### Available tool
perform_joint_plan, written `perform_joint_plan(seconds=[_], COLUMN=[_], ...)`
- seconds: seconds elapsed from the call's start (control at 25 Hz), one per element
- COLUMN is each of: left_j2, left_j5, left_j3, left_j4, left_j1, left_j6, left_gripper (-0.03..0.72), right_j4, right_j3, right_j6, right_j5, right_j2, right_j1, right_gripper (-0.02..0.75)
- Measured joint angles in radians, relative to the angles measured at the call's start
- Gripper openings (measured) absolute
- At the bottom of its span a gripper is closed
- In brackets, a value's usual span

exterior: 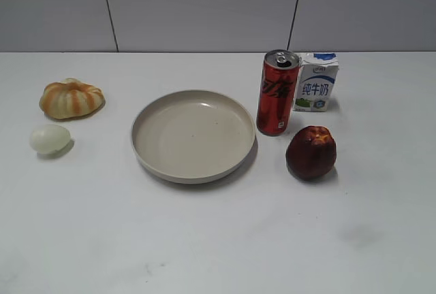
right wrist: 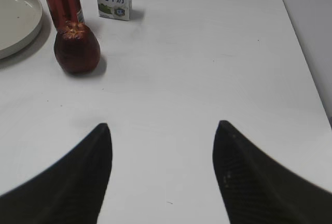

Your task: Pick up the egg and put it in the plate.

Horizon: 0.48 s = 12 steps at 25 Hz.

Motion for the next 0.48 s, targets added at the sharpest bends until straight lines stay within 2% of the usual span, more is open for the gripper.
perform_joint_plan(seconds=[0.48], left_j2=[0.000], left_j5=[-0.003], left_j3=[0.000], left_j4=[0.009], left_j1=[0.000], left_j6=[0.000], left_gripper=[0.536], right_j4=[0.000], right_j3=[0.000], right_j6=[0.000], right_j5=[0.000], right_j2=[0.000], right_j1=[0.000], right_gripper=[0.466])
